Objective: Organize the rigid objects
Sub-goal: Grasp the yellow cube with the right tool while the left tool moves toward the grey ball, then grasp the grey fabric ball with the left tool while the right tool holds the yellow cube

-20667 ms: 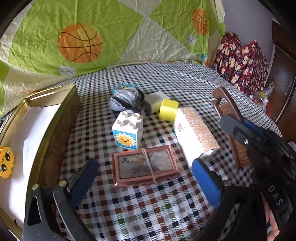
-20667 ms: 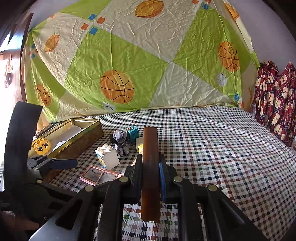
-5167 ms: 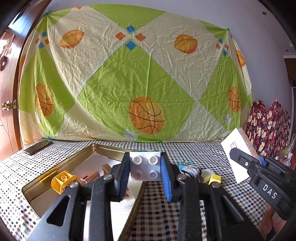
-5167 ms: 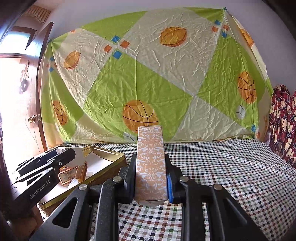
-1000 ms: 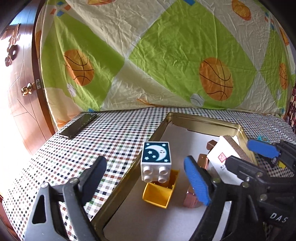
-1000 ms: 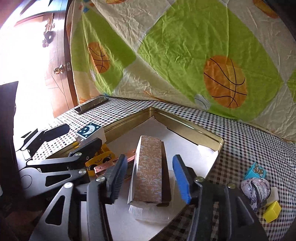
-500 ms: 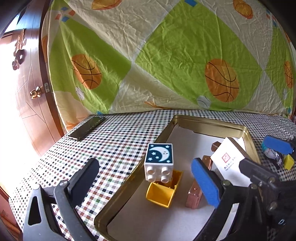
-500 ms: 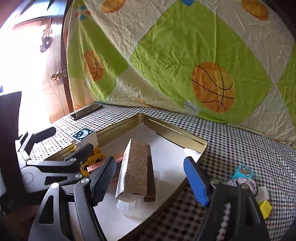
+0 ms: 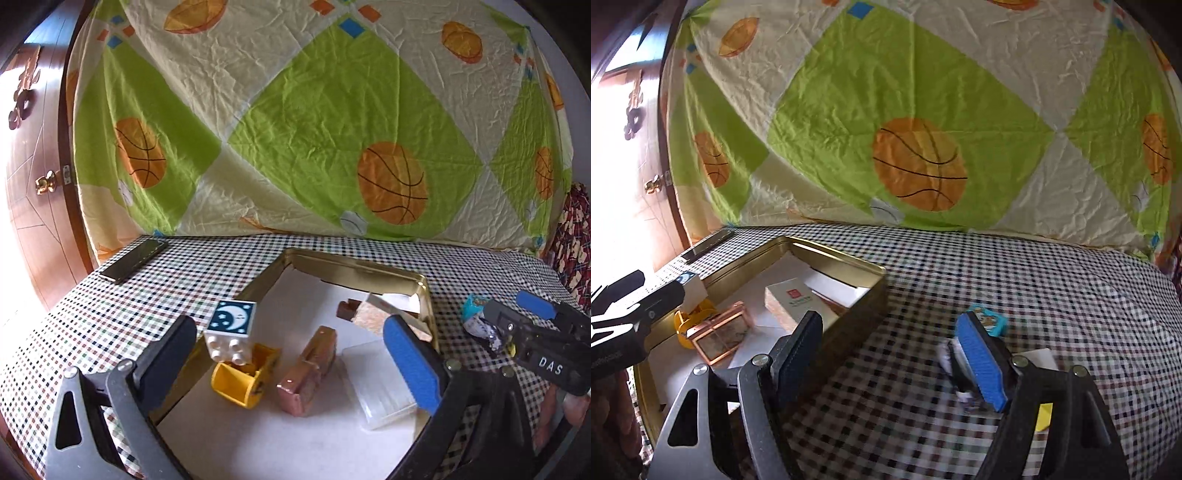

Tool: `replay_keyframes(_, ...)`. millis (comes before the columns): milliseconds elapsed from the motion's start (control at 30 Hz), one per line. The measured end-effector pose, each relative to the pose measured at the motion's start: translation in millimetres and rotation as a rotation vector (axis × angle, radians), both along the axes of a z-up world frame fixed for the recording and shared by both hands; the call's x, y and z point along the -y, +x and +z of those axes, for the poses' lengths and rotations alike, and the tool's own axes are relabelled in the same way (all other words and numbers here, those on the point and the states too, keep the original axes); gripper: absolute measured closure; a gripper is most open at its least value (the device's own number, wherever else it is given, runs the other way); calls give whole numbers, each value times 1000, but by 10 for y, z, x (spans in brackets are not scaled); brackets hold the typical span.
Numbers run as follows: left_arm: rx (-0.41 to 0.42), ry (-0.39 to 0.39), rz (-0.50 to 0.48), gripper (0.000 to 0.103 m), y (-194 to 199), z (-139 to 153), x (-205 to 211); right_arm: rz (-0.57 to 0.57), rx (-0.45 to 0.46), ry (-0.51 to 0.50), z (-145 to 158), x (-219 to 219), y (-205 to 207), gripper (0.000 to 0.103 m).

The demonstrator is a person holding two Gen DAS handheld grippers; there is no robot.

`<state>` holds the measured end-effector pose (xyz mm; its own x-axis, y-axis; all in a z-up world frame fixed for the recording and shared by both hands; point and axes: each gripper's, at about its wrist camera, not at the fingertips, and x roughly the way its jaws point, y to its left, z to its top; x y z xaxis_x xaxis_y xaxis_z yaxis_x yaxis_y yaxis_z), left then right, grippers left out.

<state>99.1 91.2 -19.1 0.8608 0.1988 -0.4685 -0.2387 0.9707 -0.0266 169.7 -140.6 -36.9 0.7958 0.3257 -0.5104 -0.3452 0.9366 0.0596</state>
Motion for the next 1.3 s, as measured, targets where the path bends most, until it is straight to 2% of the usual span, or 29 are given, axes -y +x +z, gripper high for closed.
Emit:
replay_keyframes(167, -22, 10, -110, 1, 110, 30, 508, -183, -30, 51, -71, 714, 140, 26)
replay_keyframes(267, -27, 38, -160, 1, 146, 48, 824, -225, -47, 64, -127, 943, 160, 26)
replay_keyframes(367, -33, 52, -214, 0, 172, 62, 1095, -220, -73, 83, -153, 1049, 159, 26)
replay_keyframes(433, -51, 49, -242, 0, 232, 44, 1227, -200, -96, 58, -178, 1031, 180, 26)
replay_keyframes(633, -102, 58, -248, 0, 487, -115, 1438, -126, -217, 37, -339, 952, 340, 26)
replay_keyframes(767, -112, 64, -227, 1, 564, -167, 1448, -78, -272, 14, -426, 886, 398, 32)
replay_keyframes(833, -115, 58, -216, 1, 587, -184, 1422, -53, -324, -3, -497, 833, 464, 40)
replay_keyframes(900, -115, 52, -211, 1, 595, -187, 1409, -51, -349, -6, -533, 814, 500, 61)
replay_keyframes(1100, -106, 60, -236, 0, 621, -184, 1520, -59, -304, -17, -474, 823, 422, 63)
replay_keyframes(1300, -132, 76, -280, 1, 743, -266, 1723, -186, -239, 44, -354, 1075, 345, 63)
